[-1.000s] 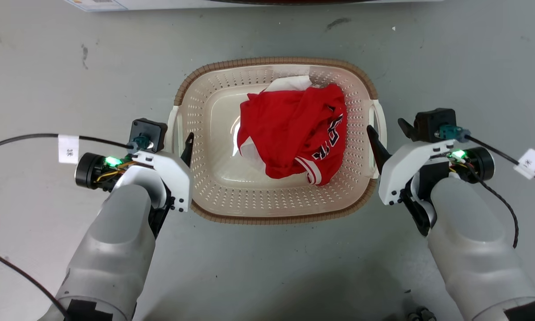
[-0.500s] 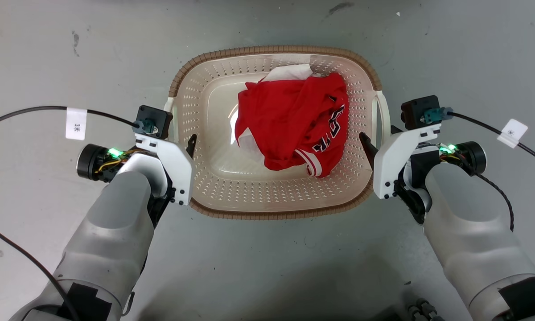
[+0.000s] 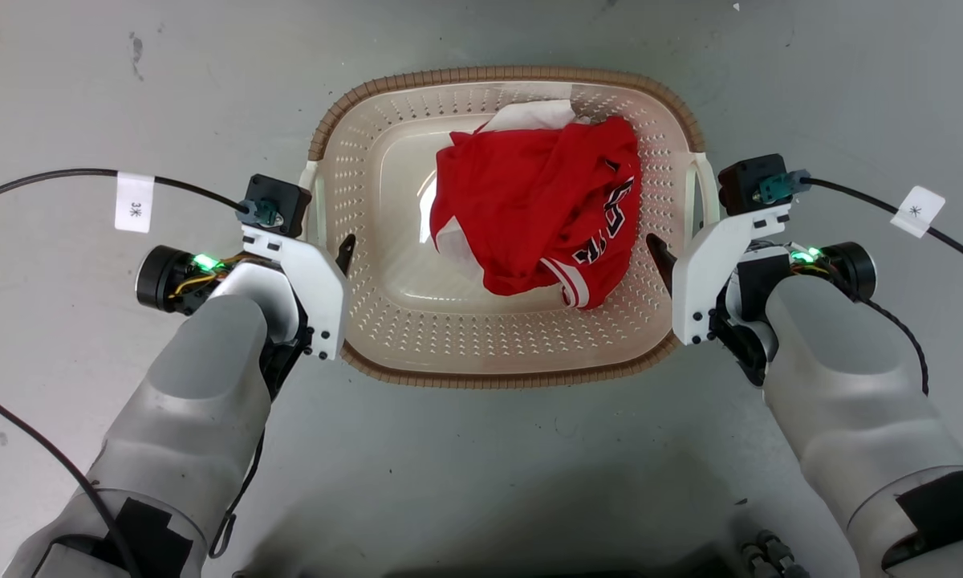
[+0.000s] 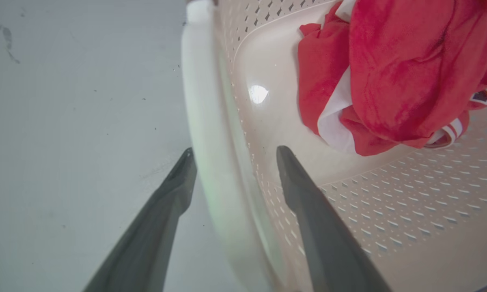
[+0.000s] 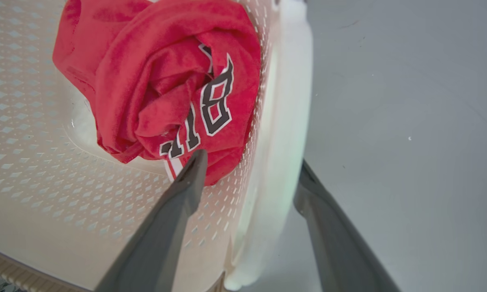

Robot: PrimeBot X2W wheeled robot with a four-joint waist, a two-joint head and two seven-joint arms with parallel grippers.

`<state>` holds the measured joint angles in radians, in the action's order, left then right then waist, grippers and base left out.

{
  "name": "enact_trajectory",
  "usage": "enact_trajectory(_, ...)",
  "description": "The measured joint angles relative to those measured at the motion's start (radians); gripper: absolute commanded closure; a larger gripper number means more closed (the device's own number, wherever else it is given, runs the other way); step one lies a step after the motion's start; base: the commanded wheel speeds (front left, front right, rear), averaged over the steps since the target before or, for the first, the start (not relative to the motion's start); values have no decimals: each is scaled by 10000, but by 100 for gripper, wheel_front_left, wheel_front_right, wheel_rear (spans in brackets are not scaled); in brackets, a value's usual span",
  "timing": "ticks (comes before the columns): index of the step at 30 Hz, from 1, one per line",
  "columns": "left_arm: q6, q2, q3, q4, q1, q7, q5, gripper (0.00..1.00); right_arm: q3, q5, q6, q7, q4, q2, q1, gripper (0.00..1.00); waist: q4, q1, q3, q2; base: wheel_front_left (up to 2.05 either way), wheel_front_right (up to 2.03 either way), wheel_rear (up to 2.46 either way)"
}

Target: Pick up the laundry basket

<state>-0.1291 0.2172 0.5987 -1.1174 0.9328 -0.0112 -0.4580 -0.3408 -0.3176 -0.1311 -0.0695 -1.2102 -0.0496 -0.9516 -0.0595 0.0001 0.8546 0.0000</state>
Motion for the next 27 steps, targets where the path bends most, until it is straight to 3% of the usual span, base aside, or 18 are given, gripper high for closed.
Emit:
enact_trajectory(11,0,77,621,-142,196,-182,-612,0,-155,-107,0,128,-401,-2,-291,0,89,0,154,0,0,0,0)
enact_trajectory(12,0,61,656,-161,212,-180,-702,43,-153,-127,0,128,-430,-2,-296,66,100,0,163,0,0,0,0)
enact_trajectory(13,0,42,706,-174,225,-180,-763,81,-153,-165,2,128,-453,-2,-304,100,111,0,171,0,0,0,0)
enact_trajectory(14,0,12,759,-180,234,-180,-811,100,-159,-180,2,128,-474,-2,-317,100,124,-1,179,0,0,0,0)
enact_trajectory(27,12,17,1720,92,78,100,-1837,100,-301,-144,6,19,-696,-10,-284,100,200,0,-243,0,0,0,0)
